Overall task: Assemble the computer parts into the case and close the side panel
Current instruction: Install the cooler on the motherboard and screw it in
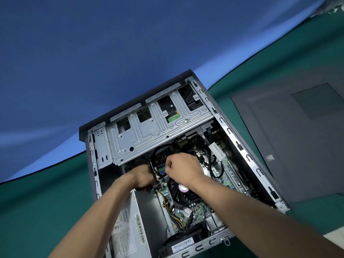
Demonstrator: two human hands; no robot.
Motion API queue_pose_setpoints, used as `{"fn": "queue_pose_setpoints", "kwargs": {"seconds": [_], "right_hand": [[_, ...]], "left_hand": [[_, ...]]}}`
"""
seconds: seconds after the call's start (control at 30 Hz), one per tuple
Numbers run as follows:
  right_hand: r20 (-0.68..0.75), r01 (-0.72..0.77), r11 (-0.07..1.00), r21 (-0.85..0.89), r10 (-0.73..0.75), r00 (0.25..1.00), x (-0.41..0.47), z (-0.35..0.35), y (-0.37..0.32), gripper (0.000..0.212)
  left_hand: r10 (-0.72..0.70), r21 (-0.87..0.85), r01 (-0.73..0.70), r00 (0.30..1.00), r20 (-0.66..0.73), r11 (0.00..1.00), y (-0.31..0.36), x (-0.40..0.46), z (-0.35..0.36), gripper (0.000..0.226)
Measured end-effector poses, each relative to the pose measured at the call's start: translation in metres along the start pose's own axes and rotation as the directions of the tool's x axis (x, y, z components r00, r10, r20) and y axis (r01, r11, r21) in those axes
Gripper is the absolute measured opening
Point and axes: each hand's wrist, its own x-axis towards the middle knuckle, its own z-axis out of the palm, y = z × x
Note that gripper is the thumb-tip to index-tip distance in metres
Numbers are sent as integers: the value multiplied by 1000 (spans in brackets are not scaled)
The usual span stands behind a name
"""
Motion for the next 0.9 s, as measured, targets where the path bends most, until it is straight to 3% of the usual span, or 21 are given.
{"fn": "queue_pose_setpoints", "kwargs": {"seconds": [0.17,0.37,0.67,0.9], "right_hand": [[-10,1,1000,-19,-1,1000,2,1,0,19],[-17,-3,999,-33,2,1000,4,2,0,19],[-19,-7,999,-49,6,1000,5,3,0,19],[-32,2,998,-57,-4,999,6,3,0,20]], "left_hand": [[2,-27,-2,1000,-8,1000,-2,1,3,30],[36,59,-37,999,27,998,-2,2,1,32],[23,-62,-22,1000,13,998,-6,1,4,29],[19,-5,-19,1000,14,1000,-1,0,3,30]]}}
